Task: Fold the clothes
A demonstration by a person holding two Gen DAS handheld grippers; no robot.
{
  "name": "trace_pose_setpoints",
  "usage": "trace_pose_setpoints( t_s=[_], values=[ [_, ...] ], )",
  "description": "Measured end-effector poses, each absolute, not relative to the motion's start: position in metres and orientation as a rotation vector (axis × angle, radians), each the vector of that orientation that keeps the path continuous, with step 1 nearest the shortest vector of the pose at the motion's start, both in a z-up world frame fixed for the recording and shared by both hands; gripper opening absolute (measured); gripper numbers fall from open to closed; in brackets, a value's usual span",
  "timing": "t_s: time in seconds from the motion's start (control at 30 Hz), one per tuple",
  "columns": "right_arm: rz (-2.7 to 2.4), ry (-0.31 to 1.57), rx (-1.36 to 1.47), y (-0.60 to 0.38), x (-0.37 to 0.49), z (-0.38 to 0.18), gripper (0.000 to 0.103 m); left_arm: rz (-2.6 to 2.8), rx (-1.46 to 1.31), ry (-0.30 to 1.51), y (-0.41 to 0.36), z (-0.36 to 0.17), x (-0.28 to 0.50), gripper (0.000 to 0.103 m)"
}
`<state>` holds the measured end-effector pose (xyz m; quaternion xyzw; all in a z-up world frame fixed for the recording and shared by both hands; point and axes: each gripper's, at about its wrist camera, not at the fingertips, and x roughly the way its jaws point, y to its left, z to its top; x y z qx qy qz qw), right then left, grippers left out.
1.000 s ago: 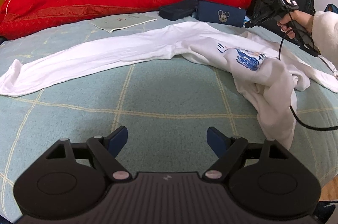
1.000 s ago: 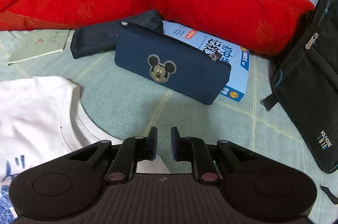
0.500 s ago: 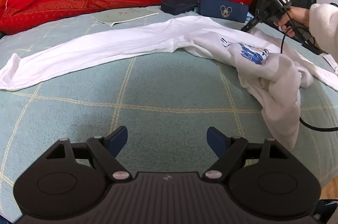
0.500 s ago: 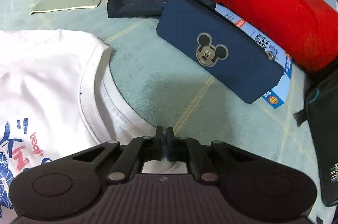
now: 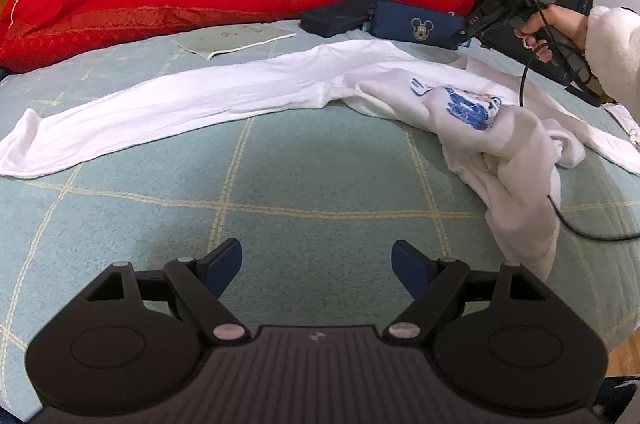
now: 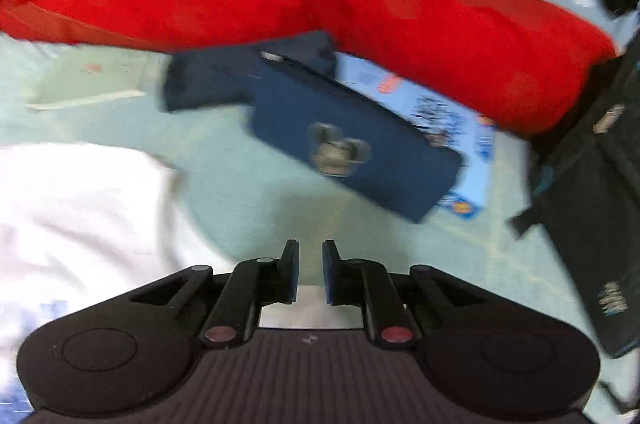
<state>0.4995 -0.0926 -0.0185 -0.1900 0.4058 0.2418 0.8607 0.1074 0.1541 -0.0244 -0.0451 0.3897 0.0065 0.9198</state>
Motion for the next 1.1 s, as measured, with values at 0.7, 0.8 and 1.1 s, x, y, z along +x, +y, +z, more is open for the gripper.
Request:
trace_pose_setpoints(
  t_s=[0.7, 0.8, 1.1],
  values=[
    [0.514, 0.999, -0.505, -0.066, 0.528, -0.025, 0.049, -0.012, -0.096, 0.807, 0.149, -0.028, 0.104, 0.082],
    [0.539, 1.020, -0.565, -0.064, 0.533, -0.040, 0.049, -0.005, -0.100, 0.817, 0.151, -0.031, 0.104, 0.082],
    [0.633, 1.046, -0.563, -0.088, 0.533, -0.048, 0.037, -0.013, -0.103, 0.843, 0.150, -0.039, 0.111, 0.082]
  ],
)
